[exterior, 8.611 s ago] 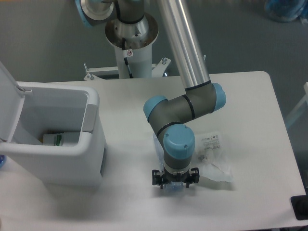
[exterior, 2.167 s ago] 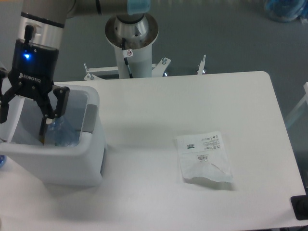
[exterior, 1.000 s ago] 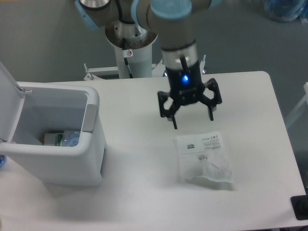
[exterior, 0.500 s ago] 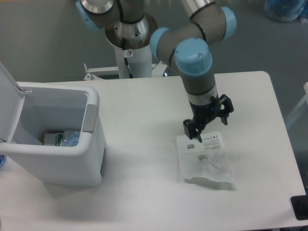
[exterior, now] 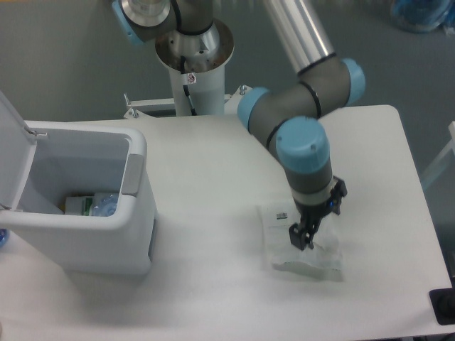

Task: Place the trash in the trash can
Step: 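Descend and pinch the edge of the plastic bag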

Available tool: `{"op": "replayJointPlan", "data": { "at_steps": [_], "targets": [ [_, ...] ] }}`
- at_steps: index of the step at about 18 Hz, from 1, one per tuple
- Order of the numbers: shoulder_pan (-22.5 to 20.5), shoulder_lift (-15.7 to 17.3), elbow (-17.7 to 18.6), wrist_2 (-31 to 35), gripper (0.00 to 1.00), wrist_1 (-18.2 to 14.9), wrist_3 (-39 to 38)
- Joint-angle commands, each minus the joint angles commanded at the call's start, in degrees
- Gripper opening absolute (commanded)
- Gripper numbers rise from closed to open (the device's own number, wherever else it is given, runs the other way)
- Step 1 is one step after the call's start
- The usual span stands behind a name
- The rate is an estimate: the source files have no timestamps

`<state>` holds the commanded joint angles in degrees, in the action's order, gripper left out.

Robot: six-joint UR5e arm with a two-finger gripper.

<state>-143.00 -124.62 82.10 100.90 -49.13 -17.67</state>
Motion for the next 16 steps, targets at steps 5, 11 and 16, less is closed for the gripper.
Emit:
{"op": "replayJointPlan", "data": {
  "at_steps": [5,11,16],
  "targets": [
    [0.2,-2.4,-0.5,-0.3,1.00,0.1,0.1],
    [0.2,-6.2,0.0,1.2,1.00,-0.3,0.1],
    [0.2,-6.4,0.3,1.3,0.99,-0.7,0.1]
  ]
}}
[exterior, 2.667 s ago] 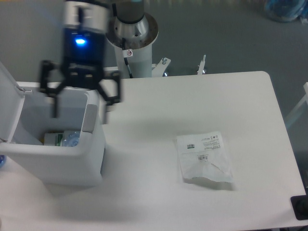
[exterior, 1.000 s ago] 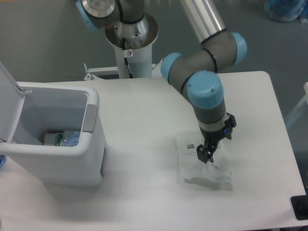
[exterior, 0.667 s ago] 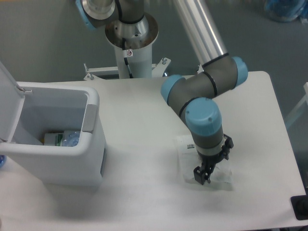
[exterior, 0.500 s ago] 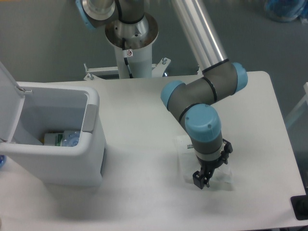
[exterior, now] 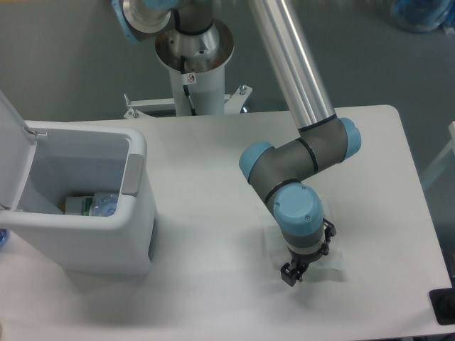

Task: Place the trash in the trash can
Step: 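Descend and pinch the edge of the plastic bag, then lift the bag and carry it over the trash bin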

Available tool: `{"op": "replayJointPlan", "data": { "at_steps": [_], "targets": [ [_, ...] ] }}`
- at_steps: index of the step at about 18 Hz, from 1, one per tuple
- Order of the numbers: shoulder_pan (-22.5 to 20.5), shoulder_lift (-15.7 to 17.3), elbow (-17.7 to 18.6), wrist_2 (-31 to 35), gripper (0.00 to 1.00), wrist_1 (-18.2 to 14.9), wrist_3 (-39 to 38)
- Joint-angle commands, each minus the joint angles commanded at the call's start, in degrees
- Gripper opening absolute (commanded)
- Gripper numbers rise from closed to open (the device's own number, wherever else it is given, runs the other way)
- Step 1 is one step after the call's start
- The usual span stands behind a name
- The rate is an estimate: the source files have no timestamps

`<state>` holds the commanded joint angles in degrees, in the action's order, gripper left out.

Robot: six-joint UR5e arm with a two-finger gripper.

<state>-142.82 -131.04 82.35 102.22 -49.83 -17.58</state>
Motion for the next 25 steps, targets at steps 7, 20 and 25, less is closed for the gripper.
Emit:
{"op": "replayJointPlan", "data": {
  "at_steps": [7,20,25],
  "targets": [
    [-0.5,2.7,1.3,-0.8,0.21,-0.4,0.1],
    [-0.7,8.5,1.4,-3.5,0.00,-0.2,0.4],
    [-0.4,18.2,1.0,-9.7,0.00,0.6,0.5]
  ]
}}
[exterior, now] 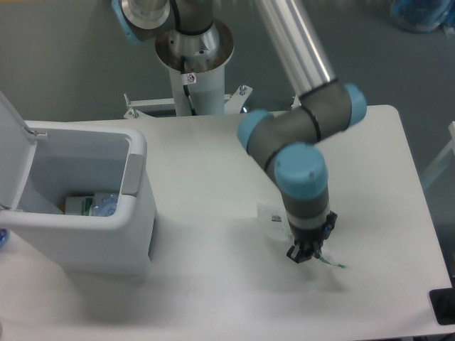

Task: Place the trash in the trash can
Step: 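Lift the bag and carry it over the trash bin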

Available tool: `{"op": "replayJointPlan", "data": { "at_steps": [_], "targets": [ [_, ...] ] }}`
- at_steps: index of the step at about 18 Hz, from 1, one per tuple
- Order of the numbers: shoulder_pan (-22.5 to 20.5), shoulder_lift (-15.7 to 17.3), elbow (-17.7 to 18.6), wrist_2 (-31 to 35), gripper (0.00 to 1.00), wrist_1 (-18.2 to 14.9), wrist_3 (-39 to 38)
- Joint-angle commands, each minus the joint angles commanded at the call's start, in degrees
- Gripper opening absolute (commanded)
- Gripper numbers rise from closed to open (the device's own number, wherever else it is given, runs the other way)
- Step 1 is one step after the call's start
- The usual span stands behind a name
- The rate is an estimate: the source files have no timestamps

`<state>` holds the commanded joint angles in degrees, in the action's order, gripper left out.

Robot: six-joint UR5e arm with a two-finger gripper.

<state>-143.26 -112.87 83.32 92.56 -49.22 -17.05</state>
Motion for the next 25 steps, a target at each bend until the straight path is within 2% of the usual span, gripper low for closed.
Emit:
{"op": "replayJointPlan", "data": {
  "at_steps": [5,9,14,17,19,23,25],
  "targets": [
    [0.8,9.0,-0.8,-7.7,0.00,1.0,-0.5],
    [1.9,15.8,-3.1,-15.9,0.00,1.2,-3.1],
    [2.2,22.0,-3.6,-24.8,0.00,1.5,-5.5],
    [5.2,23.1,-2.8,-26.6,0.00,1.6,-6.3],
    [8.4,22.0,-2.7,-26.6,0.00,1.8,-6.2],
    [15.2,18.7,-2.3,-26.6,0.00,6.3,-6.2],
    [17.8,17.7,-2.0,-26.6,0.00,6.5,-6.3]
  ]
}}
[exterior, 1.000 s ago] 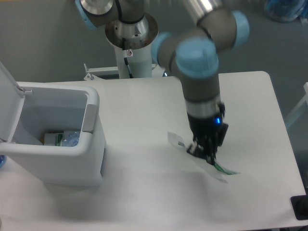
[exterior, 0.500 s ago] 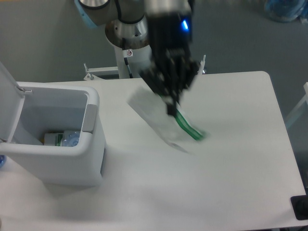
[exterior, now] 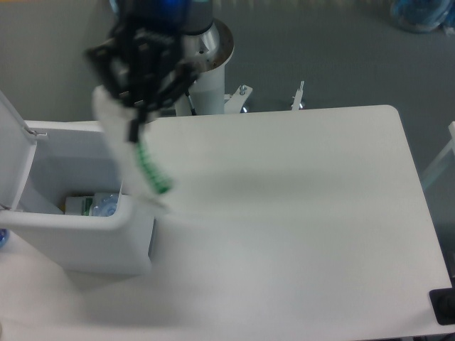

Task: Place the trash in the trash can
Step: 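Lift the bag and carry it over the trash bin, then lower the bag into the bin and release it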

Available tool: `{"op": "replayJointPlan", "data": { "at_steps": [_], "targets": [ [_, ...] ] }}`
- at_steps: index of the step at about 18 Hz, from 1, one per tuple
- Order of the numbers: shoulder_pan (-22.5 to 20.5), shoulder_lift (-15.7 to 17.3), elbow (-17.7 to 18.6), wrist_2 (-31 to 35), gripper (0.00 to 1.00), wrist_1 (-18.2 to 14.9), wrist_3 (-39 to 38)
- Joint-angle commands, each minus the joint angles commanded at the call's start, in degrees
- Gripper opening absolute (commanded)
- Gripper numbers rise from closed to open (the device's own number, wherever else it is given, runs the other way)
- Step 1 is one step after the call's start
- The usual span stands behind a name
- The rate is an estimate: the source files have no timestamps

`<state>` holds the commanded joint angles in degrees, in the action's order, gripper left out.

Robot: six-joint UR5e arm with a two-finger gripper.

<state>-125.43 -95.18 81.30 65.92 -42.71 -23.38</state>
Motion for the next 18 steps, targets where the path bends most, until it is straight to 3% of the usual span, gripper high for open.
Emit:
{"op": "replayJointPlan", "data": {
  "at_steps": [3,12,15,18],
  "targets": [
    [2.6,0.5,2.5,0.0,0.00,0.0,0.0],
    [3.4,8.8,14.0,-0.1,0.00,0.2,0.2],
    [3.4,8.8,16.2,-0.1,0.00,0.2,0.3],
    [3.6,6.5,16.1,0.1,0.00,1.2,0.5]
  ]
}}
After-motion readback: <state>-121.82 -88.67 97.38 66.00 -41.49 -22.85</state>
